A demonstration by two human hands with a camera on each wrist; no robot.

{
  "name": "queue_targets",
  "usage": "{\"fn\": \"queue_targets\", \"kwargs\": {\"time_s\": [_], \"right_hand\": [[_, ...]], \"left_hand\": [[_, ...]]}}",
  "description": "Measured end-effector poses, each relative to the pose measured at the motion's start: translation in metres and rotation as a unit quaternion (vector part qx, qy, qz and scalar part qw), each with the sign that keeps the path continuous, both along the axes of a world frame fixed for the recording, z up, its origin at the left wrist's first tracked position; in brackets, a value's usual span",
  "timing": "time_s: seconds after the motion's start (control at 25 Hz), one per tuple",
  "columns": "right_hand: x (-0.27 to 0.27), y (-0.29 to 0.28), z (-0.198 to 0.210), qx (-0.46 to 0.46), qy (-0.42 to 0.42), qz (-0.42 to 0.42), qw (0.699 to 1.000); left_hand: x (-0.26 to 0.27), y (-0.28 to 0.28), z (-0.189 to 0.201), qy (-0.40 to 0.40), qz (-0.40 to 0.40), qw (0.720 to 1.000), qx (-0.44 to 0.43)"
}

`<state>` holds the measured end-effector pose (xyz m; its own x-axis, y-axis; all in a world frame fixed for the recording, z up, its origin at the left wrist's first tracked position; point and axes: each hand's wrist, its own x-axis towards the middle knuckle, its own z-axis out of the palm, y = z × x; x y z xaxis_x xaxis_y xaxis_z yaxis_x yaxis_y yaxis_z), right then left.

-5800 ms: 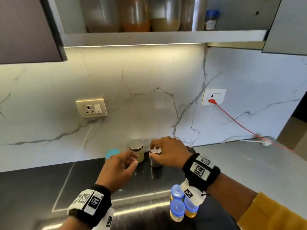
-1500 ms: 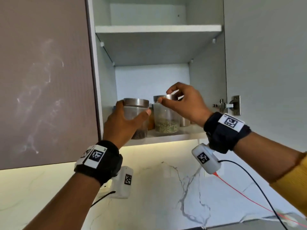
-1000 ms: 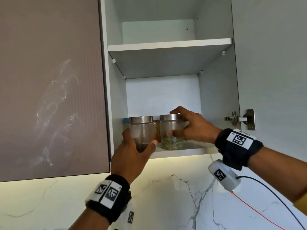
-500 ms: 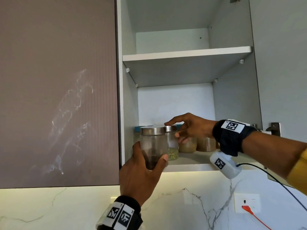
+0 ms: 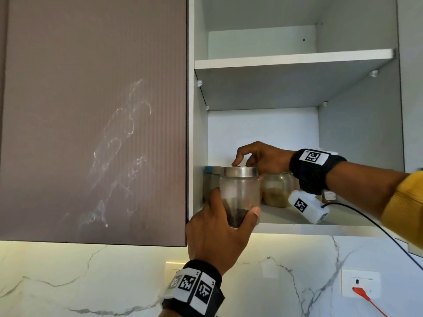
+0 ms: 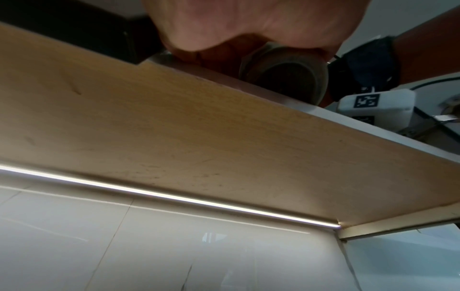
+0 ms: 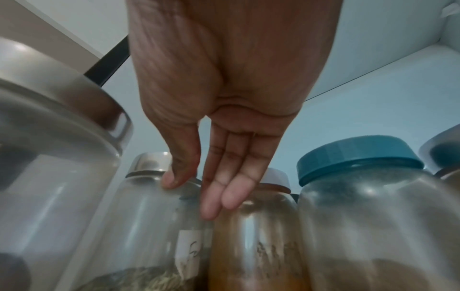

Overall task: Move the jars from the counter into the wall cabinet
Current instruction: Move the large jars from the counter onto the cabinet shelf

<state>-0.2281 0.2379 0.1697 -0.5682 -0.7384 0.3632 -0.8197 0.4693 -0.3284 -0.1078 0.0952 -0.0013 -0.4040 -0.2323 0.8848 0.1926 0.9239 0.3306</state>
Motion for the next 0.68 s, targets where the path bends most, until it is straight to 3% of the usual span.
{"fn": "queue_targets", "kwargs": {"time_s": [0.28,0.48,0.68], "right_hand": [[-0.011,-0.018,-0.001,-0.052,0.014,0.051,0.997],[0.000,-0.014,0.007,-0.010,-0.008,0.036,0.999],[0.051,0.007,0.005,-0.118,-0.074,0.035,0.990]], "left_hand": [[-0.002,-0.001,-0.003,-0.005,0.004,1.000,-0.005],[-0.002,-0.001,-0.002,-0.029,0.001,1.000,-0.005],[-0.003,-0.004,-0.001,-0.046,0.005,0.999,-0.009]]}}
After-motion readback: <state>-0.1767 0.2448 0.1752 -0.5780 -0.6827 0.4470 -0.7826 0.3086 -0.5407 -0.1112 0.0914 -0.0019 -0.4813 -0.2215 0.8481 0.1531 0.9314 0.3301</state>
